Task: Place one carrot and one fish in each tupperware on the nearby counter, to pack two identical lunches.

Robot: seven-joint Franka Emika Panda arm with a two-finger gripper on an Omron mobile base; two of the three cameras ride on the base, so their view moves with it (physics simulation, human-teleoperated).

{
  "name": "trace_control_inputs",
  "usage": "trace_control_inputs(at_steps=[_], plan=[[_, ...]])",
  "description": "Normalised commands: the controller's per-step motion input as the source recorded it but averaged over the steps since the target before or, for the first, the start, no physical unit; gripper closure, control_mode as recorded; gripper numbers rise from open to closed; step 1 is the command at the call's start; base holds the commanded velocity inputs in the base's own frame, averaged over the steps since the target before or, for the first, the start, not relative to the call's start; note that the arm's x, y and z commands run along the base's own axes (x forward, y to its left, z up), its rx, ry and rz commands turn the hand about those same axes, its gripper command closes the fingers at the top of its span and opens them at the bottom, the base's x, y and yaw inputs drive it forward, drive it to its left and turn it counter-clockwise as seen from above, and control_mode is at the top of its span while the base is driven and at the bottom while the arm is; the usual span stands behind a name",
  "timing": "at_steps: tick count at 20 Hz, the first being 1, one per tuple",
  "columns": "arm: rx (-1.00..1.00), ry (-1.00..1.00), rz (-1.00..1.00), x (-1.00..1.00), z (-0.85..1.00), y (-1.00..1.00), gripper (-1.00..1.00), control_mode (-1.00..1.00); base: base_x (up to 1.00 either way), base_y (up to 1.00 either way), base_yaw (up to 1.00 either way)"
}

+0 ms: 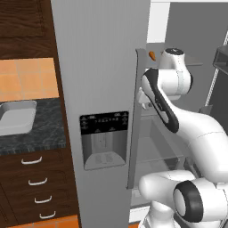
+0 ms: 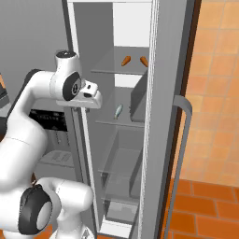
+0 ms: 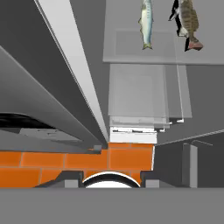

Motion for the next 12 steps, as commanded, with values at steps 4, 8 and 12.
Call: trace_control_inputs(at_steps=[4,8,12], plan=[[0.00,-0.01,0.00,-0.20,-0.01,-0.10,-1.00,-1.00,0.00,0.00,0.00],[0.02,-0.14,0.00,-0.84,-0.22,-0.68,-1.00,-1.00,0.00,0.00,0.00],[0.00,-0.07,0.00,-0.59,-0.37,-0.88,-1.00,-1.00,0.00,0.00,0.00]])
